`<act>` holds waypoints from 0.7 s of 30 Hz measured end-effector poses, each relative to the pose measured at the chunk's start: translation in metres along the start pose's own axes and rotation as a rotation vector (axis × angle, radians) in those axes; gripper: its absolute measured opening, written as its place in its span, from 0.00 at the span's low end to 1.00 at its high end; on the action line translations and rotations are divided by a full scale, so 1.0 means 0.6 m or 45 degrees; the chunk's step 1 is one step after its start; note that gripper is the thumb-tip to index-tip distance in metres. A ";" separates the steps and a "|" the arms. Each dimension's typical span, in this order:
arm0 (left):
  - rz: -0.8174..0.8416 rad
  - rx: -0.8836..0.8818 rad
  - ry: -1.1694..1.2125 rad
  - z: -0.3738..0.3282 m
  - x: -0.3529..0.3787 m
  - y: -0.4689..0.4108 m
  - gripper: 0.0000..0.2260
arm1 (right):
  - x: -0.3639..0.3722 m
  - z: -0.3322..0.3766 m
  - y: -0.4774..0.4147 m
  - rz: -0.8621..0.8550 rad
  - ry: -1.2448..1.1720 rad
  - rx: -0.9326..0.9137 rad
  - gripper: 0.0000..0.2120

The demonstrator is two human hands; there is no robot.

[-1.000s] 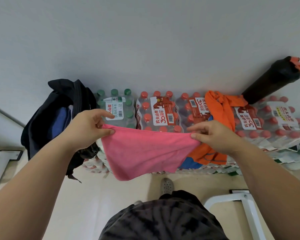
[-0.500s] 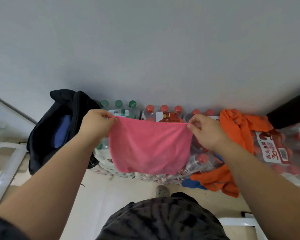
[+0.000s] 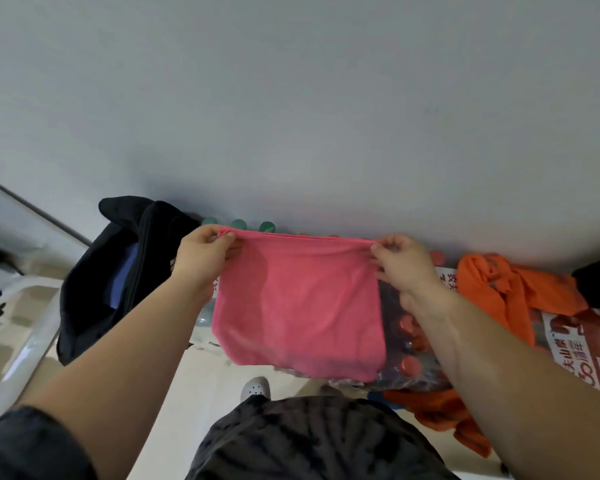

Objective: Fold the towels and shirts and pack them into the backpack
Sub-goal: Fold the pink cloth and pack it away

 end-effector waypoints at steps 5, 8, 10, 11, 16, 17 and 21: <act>0.080 0.117 -0.004 -0.025 0.005 -0.036 0.06 | 0.005 0.023 -0.014 -0.130 -0.104 -0.156 0.08; 0.088 0.181 0.009 -0.037 0.003 -0.054 0.08 | 0.005 0.037 -0.015 -0.135 -0.175 -0.225 0.08; 0.135 0.251 -0.002 -0.044 -0.002 -0.059 0.09 | -0.003 0.047 -0.009 -0.168 -0.193 -0.314 0.08; 0.160 0.293 -0.011 -0.047 -0.005 -0.058 0.09 | -0.008 0.052 -0.003 -0.172 -0.195 -0.358 0.08; 0.192 0.370 -0.323 -0.039 -0.032 -0.023 0.06 | -0.024 0.048 0.049 -0.128 0.027 -0.387 0.08; 0.189 0.366 -0.452 -0.032 -0.037 -0.010 0.05 | -0.028 0.041 0.061 -0.124 0.123 -0.377 0.08; 0.175 0.603 -1.102 -0.006 -0.057 0.049 0.06 | -0.042 0.011 0.112 -0.050 0.555 -0.422 0.08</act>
Point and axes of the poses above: each hand's wrist, its own y-axis away from the middle knuckle, its own x-axis out of the palm, z = x × y, the point moved 3 cm from there along -y, towards the middle knuckle, and after that the axes turned 5 degrees about z, right-handed, at the moved point
